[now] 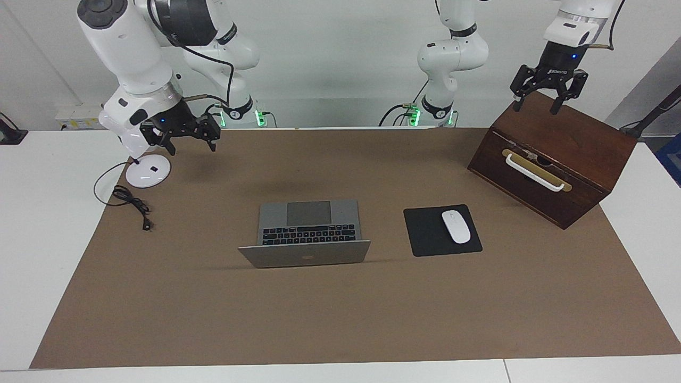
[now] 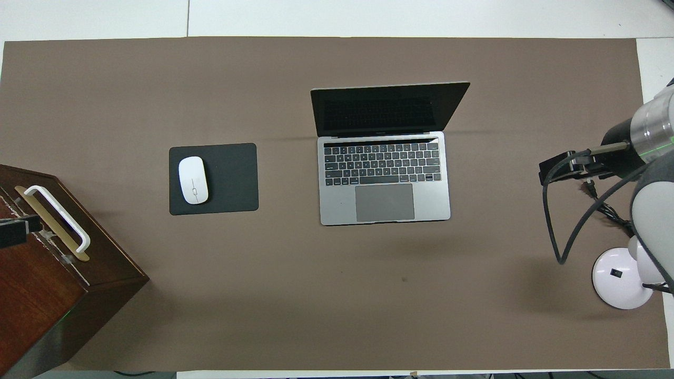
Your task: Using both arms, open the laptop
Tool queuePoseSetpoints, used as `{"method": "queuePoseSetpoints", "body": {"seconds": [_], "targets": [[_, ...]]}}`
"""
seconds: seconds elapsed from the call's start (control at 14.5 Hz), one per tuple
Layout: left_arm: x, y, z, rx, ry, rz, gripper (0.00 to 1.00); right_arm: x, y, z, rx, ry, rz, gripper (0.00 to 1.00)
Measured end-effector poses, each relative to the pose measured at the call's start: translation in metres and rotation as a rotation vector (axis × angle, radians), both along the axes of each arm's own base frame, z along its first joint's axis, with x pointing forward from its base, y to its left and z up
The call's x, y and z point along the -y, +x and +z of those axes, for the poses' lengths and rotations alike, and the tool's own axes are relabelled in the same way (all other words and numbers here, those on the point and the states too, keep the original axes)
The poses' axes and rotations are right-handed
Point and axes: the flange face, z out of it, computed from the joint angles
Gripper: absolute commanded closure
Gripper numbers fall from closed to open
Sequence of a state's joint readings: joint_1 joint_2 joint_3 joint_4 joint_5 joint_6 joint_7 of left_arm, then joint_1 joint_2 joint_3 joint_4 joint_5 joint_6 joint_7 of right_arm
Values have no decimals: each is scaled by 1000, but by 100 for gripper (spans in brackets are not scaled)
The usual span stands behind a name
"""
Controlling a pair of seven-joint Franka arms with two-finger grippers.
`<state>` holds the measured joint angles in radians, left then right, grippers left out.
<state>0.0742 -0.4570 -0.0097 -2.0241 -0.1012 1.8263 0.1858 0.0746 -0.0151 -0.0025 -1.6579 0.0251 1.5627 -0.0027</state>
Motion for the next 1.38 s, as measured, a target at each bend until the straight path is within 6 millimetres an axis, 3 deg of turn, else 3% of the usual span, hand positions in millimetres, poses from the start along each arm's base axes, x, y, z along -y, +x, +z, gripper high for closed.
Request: {"method": "queuePoseSetpoints", "body": {"seconds": [0.28,0.41,0.55,0.9,1.38], "targets": [[7,45,12,-41,-3,-5,0,-6,0,5,11,-1,-19,0],[5,74,-5,-78,-1,-5,0,-6,0,6,11,-1,-20,0],[3,90,-26,-118,8,-6,0,-5,0,6,11,-1,-21,0],[4,94,-43,-157,9,-10,0,-5,1,6,15,-1,-22,0],[3,91,-31,-191,25,-15,0,-4,1,6,16,-1,-23,0]]}}
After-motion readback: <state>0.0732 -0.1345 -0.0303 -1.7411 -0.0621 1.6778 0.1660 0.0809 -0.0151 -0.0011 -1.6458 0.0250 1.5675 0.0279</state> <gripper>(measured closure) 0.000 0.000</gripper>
